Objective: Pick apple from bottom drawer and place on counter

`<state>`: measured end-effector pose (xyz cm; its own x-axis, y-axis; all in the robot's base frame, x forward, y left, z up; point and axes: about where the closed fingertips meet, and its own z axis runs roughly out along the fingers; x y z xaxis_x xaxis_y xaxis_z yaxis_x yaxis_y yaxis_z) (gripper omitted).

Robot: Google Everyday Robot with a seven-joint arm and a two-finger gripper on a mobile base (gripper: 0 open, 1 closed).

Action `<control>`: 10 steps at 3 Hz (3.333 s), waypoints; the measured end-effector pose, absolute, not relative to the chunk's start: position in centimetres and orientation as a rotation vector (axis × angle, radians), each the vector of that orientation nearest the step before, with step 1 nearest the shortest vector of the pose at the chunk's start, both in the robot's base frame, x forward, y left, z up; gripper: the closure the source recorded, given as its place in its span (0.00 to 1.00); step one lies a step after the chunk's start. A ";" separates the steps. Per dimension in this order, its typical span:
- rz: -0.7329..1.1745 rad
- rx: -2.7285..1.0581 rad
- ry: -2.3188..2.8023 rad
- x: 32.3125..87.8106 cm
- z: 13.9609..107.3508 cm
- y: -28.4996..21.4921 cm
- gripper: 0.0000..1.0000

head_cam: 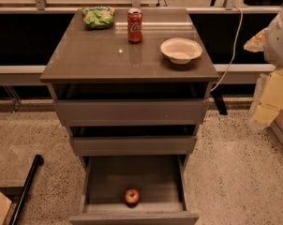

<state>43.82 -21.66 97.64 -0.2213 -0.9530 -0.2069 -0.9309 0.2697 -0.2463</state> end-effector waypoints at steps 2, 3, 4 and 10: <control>0.028 -1.747 2.165 44.4 95.4 -21.2 0.00; 0.287 -1.834 1.968 46.4 90.8 -20.5 0.00; 0.453 -1.926 1.789 48.0 87.5 -21.1 0.00; 0.473 -1.653 1.848 47.2 71.2 -15.9 0.00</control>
Offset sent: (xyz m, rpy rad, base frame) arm 0.0165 0.0109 -0.0776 0.3114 0.0918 0.2012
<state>47.16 -15.93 71.20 -0.0372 -0.7618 -0.6467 -0.9789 0.1580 -0.1298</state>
